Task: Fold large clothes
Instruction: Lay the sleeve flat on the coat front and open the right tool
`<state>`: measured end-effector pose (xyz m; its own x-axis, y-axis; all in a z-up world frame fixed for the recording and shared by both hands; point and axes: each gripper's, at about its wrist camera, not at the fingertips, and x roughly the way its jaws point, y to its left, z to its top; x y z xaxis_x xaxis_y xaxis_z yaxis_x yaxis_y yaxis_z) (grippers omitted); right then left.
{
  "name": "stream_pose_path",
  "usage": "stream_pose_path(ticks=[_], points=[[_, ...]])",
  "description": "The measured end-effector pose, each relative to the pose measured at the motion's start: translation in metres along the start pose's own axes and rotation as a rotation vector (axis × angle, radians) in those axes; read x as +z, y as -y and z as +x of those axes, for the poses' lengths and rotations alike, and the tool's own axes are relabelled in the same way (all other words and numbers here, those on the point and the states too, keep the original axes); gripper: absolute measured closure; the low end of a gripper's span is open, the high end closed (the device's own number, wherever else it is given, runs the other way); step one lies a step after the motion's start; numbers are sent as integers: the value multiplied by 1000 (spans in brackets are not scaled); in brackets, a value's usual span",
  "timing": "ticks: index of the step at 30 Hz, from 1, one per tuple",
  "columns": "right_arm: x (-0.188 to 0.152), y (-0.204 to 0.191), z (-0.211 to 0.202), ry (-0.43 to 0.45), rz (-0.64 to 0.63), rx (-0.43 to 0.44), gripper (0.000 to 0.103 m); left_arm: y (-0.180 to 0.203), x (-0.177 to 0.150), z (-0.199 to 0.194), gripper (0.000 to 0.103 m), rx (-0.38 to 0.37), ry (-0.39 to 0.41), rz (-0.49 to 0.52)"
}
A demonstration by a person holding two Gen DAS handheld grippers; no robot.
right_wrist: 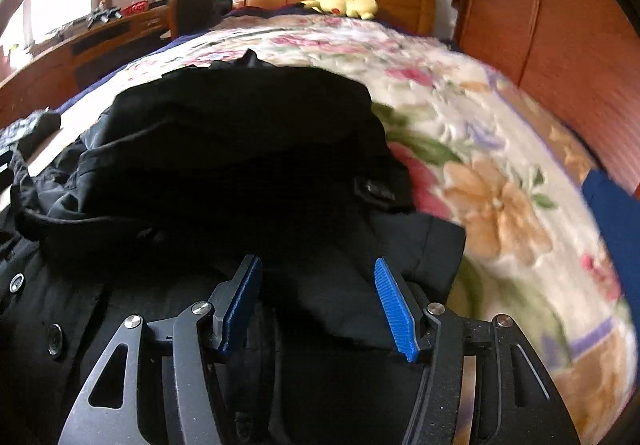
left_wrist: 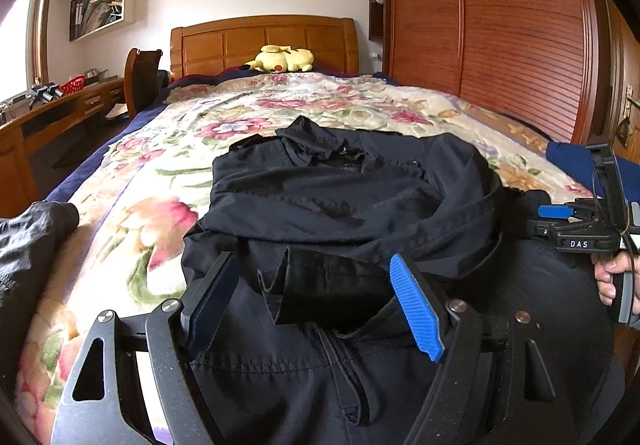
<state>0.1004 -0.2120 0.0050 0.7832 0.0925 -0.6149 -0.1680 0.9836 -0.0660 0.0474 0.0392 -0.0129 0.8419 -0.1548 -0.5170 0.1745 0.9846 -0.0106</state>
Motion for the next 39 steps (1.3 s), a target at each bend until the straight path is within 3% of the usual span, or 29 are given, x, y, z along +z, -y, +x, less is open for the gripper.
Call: stream_pose_path(ticks=[12, 21, 29, 33, 37, 39], points=[[-10, 2, 19, -1, 34, 69, 41, -6, -7, 3, 24, 14, -47, -27], [-19, 5, 15, 21, 26, 51, 41, -12, 11, -6, 24, 23, -54, -83], [-18, 6, 14, 22, 33, 57, 41, -7, 17, 16, 24, 65, -152, -45], [-19, 6, 13, 25, 33, 55, 41, -3, 7, 15, 25, 37, -184, -39], [-19, 6, 13, 27, 33, 54, 41, 1, -1, 8, 47, -2, -205, -39], [-20, 6, 13, 28, 34, 54, 41, 2, -4, 4, 69, -16, -215, -44]])
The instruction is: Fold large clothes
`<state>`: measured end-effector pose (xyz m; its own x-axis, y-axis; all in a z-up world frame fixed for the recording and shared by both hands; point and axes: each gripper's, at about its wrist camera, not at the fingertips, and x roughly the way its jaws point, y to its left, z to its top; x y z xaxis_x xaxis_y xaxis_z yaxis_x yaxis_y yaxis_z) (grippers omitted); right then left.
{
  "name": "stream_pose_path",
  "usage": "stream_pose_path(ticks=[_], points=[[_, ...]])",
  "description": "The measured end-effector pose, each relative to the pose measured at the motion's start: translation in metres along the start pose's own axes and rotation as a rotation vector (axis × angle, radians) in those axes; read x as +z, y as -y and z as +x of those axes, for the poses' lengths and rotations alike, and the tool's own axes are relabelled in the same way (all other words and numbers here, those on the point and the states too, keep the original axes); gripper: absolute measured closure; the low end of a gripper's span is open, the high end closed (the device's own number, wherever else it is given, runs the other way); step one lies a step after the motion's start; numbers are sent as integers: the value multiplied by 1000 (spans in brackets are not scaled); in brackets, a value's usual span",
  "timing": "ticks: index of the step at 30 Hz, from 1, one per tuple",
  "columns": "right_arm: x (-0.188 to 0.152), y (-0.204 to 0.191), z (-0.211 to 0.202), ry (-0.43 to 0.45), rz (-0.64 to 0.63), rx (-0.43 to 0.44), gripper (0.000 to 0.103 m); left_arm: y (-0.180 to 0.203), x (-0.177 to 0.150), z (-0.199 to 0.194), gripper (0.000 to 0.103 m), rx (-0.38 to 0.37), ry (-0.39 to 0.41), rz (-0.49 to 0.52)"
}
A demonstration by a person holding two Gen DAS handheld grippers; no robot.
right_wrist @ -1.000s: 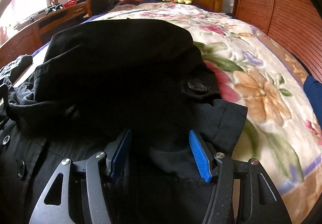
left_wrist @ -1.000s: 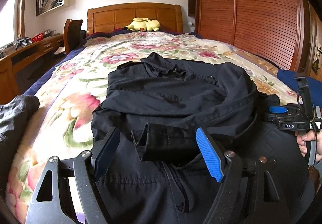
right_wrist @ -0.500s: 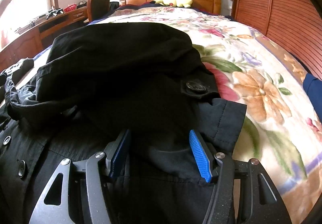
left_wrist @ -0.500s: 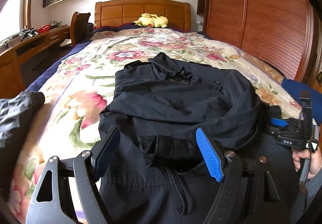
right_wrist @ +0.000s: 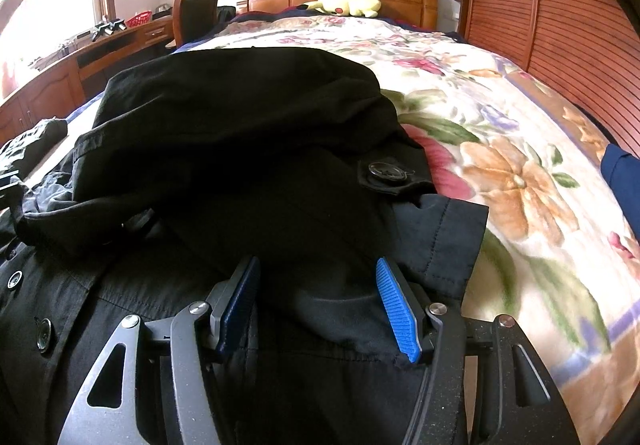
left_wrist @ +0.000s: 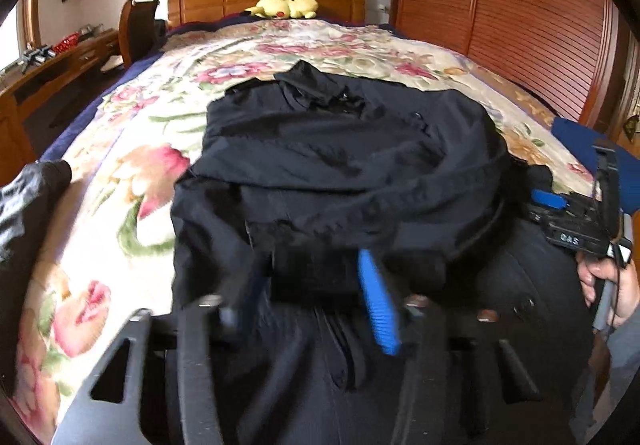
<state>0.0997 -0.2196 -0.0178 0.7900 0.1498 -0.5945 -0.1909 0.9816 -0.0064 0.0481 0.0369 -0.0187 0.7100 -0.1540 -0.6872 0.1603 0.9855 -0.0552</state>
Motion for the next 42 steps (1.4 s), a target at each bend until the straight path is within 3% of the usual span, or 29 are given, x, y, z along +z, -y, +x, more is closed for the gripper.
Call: stream_pose_path(ticks=[3, 4, 14, 25, 26, 28, 30, 31, 33, 36, 42], points=[[-1, 0, -1, 4, 3, -2, 41, 2, -8, -8, 93, 5, -2, 15], [-2, 0, -1, 5, 4, -4, 41, 2, -11, -13, 96, 0, 1, 21], [-6, -3, -5, 19, -1, -23, 41, 16, -41, -67, 97, -15, 51, 83], [-5, 0, -4, 12, 10, -7, 41, 25, -58, -88, 97, 26, 64, 137], [-5, 0, -4, 12, 12, -5, 41, 23, -57, -91, 96, 30, 73, 132], [-5, 0, -4, 13, 13, -4, 41, 18, -52, -96, 83, 34, 102, 115], [-5, 0, -4, 14, 12, -3, 41, 12, -47, -99, 58, 43, 135, 97], [-5, 0, -4, 14, 13, -3, 41, 7, -43, -97, 55, 46, 143, 90], [-6, 0, -5, 16, 11, -6, 41, -2, -32, -86, 39, 62, 129, 87], [-6, -1, -4, 13, 8, -7, 41, -19, -19, -70, 32, 87, 117, 69], [-6, 0, -5, 14, 6, -4, 41, -44, -4, -26, 32, 104, 41, 26]])
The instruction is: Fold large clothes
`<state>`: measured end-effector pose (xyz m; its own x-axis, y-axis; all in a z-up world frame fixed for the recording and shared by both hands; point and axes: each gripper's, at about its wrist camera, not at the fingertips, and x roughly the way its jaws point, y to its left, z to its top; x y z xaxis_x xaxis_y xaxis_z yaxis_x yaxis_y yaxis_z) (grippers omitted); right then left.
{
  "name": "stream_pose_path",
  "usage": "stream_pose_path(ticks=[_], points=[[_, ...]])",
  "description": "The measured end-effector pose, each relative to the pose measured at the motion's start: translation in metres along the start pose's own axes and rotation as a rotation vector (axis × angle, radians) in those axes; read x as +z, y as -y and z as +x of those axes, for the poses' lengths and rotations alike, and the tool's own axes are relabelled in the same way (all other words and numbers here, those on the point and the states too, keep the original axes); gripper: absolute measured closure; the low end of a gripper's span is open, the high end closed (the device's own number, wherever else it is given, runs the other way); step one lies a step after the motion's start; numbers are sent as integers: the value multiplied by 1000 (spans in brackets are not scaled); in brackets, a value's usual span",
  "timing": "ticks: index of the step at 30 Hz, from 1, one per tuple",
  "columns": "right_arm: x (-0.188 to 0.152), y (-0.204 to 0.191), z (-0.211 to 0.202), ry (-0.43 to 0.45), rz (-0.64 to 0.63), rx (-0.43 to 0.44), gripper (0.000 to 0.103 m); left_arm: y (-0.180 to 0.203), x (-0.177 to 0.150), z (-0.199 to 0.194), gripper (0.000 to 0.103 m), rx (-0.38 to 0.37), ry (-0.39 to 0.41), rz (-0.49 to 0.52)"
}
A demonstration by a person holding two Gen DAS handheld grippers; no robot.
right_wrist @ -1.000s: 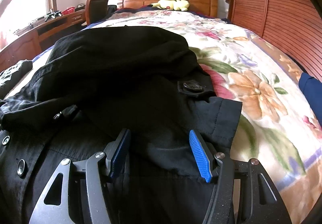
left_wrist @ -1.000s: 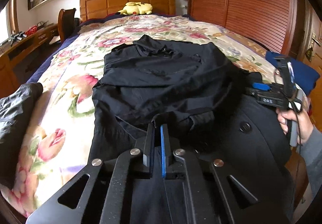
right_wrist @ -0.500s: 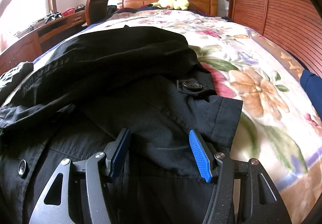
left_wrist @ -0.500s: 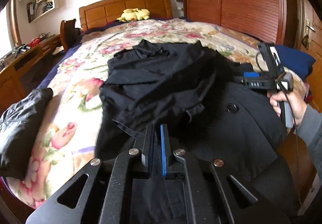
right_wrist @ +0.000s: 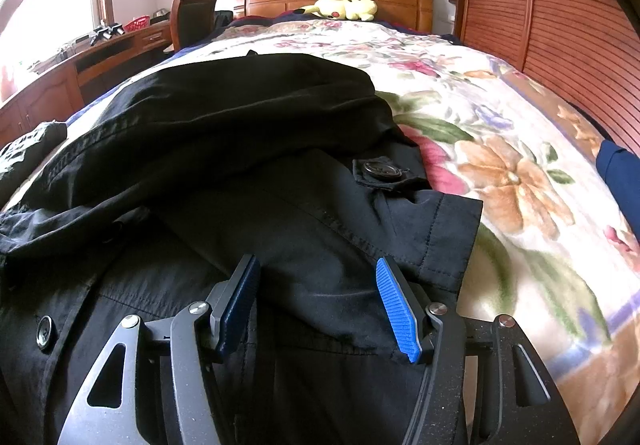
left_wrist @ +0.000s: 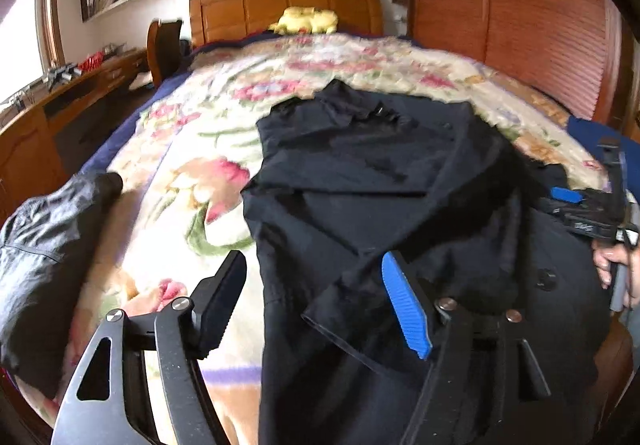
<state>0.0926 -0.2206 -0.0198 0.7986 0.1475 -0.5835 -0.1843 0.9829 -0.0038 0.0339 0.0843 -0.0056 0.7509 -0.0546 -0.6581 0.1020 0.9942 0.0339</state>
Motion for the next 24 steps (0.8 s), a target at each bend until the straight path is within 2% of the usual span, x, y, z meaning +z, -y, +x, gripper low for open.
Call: stream_pose_path(ticks=[7, 11, 16, 17, 18, 20, 24], points=[[-1, -1, -1, 5, -6, 1, 41, 7, -19, 35, 32, -55, -138, 40], [-2, 0, -2, 9, -7, 3, 41, 9, -31, 33, 32, -70, -128, 56], [-2, -2, -3, 12, -11, 2, 41, 18, -40, 20, 68, -165, -129, 86], [-2, -2, -3, 12, -11, 2, 41, 21, -41, 18, 84, -166, -128, 105], [-2, -2, -3, 12, -11, 3, 41, 24, -42, 14, 93, -169, -122, 128], [-2, -2, -3, 11, -10, 3, 41, 25, -38, 7, 97, -157, -96, 150], [-2, -3, -3, 12, -13, 2, 41, 10, -11, -17, 98, -74, 37, 131]])
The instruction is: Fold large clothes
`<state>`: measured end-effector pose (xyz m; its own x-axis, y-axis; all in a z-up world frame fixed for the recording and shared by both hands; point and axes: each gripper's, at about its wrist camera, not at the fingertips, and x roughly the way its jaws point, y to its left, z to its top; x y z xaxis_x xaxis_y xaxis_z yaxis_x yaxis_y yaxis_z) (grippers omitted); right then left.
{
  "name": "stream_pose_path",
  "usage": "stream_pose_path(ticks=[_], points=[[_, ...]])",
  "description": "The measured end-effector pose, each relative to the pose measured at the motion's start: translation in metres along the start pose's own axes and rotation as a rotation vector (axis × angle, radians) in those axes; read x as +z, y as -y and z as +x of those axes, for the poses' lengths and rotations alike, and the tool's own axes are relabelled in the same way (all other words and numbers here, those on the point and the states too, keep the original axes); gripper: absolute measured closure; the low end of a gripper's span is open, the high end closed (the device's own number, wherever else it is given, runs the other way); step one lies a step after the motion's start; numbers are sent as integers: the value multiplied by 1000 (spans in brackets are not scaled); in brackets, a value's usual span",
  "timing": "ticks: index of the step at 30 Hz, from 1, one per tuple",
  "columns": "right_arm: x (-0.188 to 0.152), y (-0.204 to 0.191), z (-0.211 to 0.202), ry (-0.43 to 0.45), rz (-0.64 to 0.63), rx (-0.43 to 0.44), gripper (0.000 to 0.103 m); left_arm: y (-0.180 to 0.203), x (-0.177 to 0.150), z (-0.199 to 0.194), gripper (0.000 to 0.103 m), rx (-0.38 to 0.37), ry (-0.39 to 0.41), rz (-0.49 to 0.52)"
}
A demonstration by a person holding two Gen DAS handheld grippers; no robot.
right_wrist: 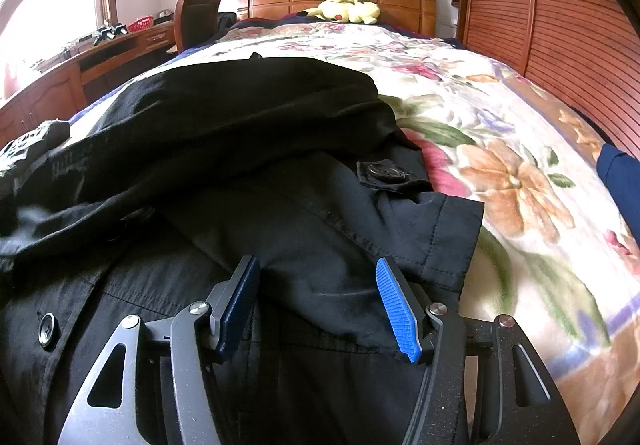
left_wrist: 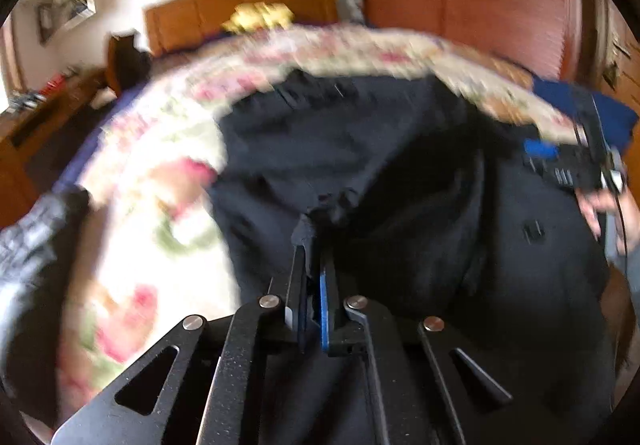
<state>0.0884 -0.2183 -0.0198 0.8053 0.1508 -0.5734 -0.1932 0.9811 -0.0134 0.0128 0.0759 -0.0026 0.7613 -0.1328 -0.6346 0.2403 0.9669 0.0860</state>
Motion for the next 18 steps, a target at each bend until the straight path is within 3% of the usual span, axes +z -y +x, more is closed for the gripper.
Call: stream_pose_path(ticks=[4, 9, 12, 18], points=[[0, 0, 0, -1, 0, 2, 41, -22, 35, -18, 98, 148, 124, -1], [0, 0, 0, 0, 0, 1, 41, -32, 71, -25, 98, 226, 196, 21], [0, 0, 0, 0, -2, 0, 41, -26, 71, -26, 98, 212, 194, 40], [0, -1, 1, -1, -6, -3, 41, -8, 21, -20, 98, 140, 86, 89]])
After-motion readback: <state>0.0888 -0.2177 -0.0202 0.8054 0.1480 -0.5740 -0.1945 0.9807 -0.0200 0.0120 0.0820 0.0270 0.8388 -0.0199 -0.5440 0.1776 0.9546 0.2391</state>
